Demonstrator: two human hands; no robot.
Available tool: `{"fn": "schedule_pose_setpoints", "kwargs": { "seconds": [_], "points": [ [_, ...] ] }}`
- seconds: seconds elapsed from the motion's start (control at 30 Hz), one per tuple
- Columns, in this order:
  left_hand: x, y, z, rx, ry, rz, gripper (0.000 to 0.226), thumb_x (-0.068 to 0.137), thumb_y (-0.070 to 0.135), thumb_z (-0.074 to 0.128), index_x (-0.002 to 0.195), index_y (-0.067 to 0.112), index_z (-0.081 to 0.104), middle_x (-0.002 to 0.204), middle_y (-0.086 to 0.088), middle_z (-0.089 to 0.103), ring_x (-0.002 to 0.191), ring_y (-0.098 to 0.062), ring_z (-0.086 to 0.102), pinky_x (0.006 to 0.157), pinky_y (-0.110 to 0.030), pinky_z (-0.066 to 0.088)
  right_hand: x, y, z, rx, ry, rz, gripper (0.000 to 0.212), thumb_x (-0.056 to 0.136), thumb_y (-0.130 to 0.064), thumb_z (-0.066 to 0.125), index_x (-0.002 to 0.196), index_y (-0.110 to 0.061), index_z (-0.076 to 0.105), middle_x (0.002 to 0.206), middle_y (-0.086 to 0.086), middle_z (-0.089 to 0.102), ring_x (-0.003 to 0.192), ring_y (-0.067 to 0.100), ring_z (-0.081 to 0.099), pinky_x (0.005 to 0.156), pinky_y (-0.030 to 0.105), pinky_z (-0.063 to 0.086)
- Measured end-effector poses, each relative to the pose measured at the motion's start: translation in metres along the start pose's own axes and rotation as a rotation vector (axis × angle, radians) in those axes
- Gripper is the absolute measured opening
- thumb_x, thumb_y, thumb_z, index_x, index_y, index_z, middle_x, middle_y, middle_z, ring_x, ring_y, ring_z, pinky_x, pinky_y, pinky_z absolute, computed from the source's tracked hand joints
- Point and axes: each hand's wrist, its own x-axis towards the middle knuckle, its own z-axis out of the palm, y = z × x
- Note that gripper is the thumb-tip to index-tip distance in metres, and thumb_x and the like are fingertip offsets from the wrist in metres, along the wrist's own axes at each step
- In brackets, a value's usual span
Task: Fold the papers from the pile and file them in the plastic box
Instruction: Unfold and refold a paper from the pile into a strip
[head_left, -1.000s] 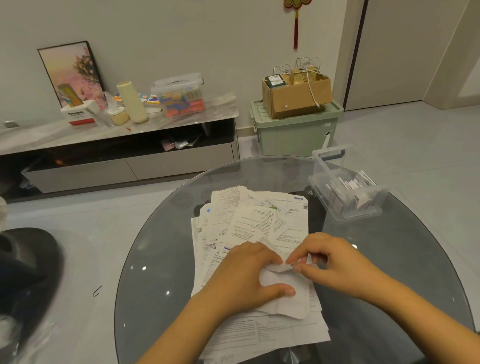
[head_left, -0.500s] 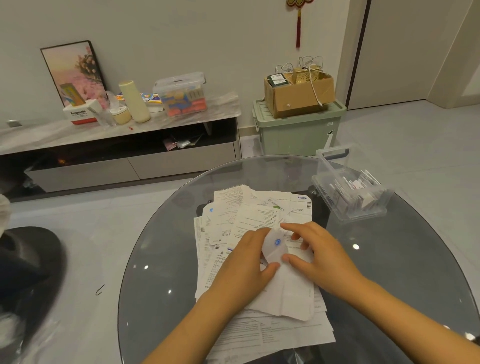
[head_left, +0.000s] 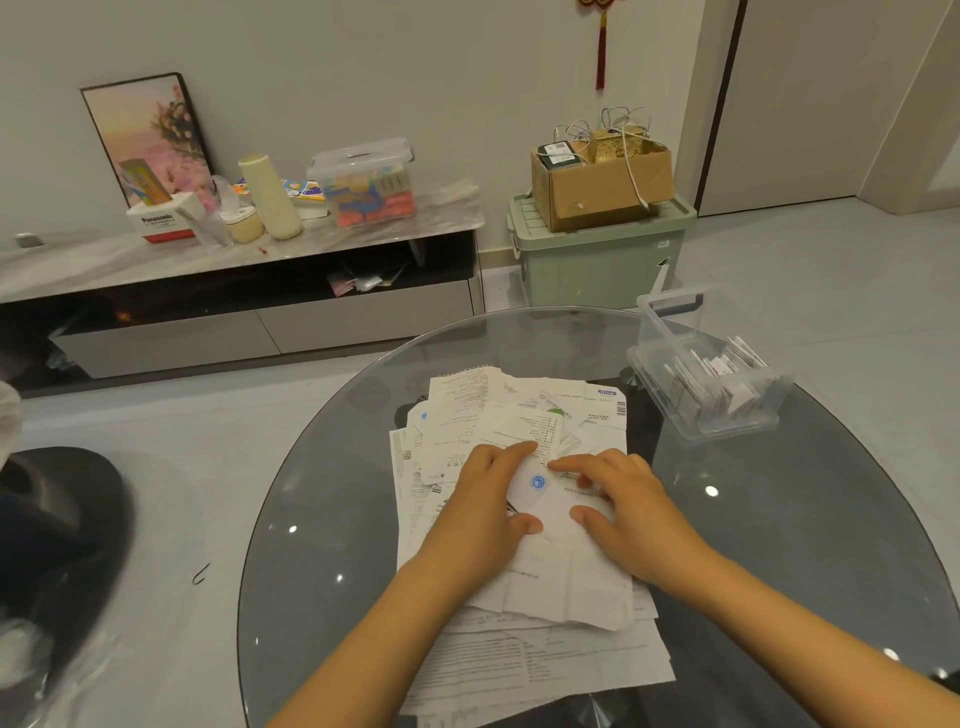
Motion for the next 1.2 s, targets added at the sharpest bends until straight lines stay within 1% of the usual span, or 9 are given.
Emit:
{"fn": "schedule_pose_setpoints", "kwargs": {
  "seconds": [0.4, 0.47, 0.6, 0.67, 0.77, 0.87, 0.97, 1.07, 1.2],
  "points": [
    [0.008, -0.005, -0.008, -0.107, 0.068, -0.039, 0.058, 0.081, -0.001, 0.066, 0.127, 0.03, 0.05, 0.108, 0.005, 0.05, 0.077, -0.002, 0.048, 0.071, -0.004, 0.041, -0.002, 0.002, 0.003, 0.041, 0.104, -0.002, 0.029, 0.089, -0.01, 0.058, 0.11, -0.03, 0.063, 0.094, -0.018, 0.045, 0.098, 0.008, 0.04, 0.082, 0.008, 0.031],
    [0.007, -0.003, -0.008, -0.079, 0.077, -0.02, 0.048, 0.081, 0.001, 0.066, 0.116, 0.03, 0.051, 0.106, 0.007, 0.049, 0.078, -0.001, 0.048, 0.069, -0.004, 0.04, -0.005, 0.002, 0.004, -0.01, 0.168, -0.091, 0.023, 0.087, -0.011, 0.062, 0.104, -0.026, 0.068, 0.095, -0.017, 0.047, 0.097, 0.008, 0.04, 0.084, 0.013, 0.033],
    [0.004, -0.002, -0.013, 0.06, 0.004, 0.051, 0.026, 0.083, 0.017, 0.069, 0.102, 0.03, 0.058, 0.103, 0.009, 0.047, 0.08, 0.0, 0.047, 0.072, -0.008, 0.04, -0.009, -0.007, 0.0, -0.108, 0.034, -0.162, 0.029, 0.086, -0.04, 0.062, 0.113, -0.031, 0.066, 0.105, -0.019, 0.052, 0.103, 0.003, 0.036, 0.096, 0.022, 0.029],
    [0.003, -0.003, -0.015, 0.073, -0.067, 0.063, 0.03, 0.079, 0.025, 0.074, 0.105, 0.03, 0.062, 0.104, 0.012, 0.045, 0.08, 0.0, 0.047, 0.075, -0.008, 0.04, -0.007, -0.007, -0.003, -0.189, -0.018, -0.163, 0.044, 0.084, -0.054, 0.056, 0.124, -0.036, 0.056, 0.117, -0.019, 0.05, 0.111, 0.003, 0.035, 0.098, 0.019, 0.025],
    [0.003, -0.005, -0.015, 0.104, -0.118, 0.068, 0.039, 0.075, 0.031, 0.077, 0.111, 0.031, 0.062, 0.106, 0.021, 0.041, 0.084, 0.0, 0.048, 0.078, -0.009, 0.039, -0.005, -0.008, -0.008, -0.281, -0.036, -0.205, 0.045, 0.087, -0.054, 0.051, 0.127, -0.035, 0.054, 0.124, -0.018, 0.052, 0.116, 0.006, 0.04, 0.098, 0.019, 0.029],
    [0.003, -0.004, -0.015, 0.128, -0.105, 0.113, 0.033, 0.079, 0.033, 0.074, 0.11, 0.031, 0.065, 0.11, 0.022, 0.042, 0.087, 0.002, 0.048, 0.082, -0.011, 0.04, -0.005, -0.01, -0.01, -0.364, 0.049, -0.304, 0.034, 0.087, -0.052, 0.048, 0.107, -0.032, 0.068, 0.101, -0.017, 0.068, 0.093, 0.01, 0.059, 0.078, 0.026, 0.048],
    [0.002, 0.0, -0.016, 0.101, -0.052, 0.148, 0.018, 0.083, 0.034, 0.069, 0.1, 0.031, 0.071, 0.109, 0.023, 0.048, 0.086, 0.002, 0.05, 0.083, -0.018, 0.045, -0.005, -0.009, -0.01, -0.349, 0.174, -0.357, 0.03, 0.083, -0.046, 0.044, 0.083, -0.034, 0.072, 0.071, -0.018, 0.069, 0.063, 0.007, 0.062, 0.049, 0.023, 0.049],
    [0.001, 0.007, -0.016, 0.081, 0.033, 0.157, 0.009, 0.086, 0.029, 0.066, 0.092, 0.028, 0.073, 0.097, 0.02, 0.056, 0.073, -0.001, 0.052, 0.076, -0.021, 0.047, -0.004, -0.011, -0.015, -0.344, 0.247, -0.374, 0.029, 0.085, -0.042, 0.045, 0.079, -0.031, 0.072, 0.068, -0.015, 0.066, 0.061, 0.011, 0.059, 0.048, 0.024, 0.047],
    [0.004, 0.018, -0.017, 0.072, 0.131, 0.175, 0.009, 0.088, 0.025, 0.064, 0.09, 0.025, 0.073, 0.085, 0.019, 0.06, 0.074, -0.001, 0.056, 0.074, -0.015, 0.044, -0.002, -0.012, -0.025, -0.326, 0.341, -0.378, 0.033, 0.086, -0.039, 0.044, 0.08, -0.023, 0.073, 0.072, -0.008, 0.064, 0.064, 0.014, 0.058, 0.048, 0.025, 0.048]
  ]
}}
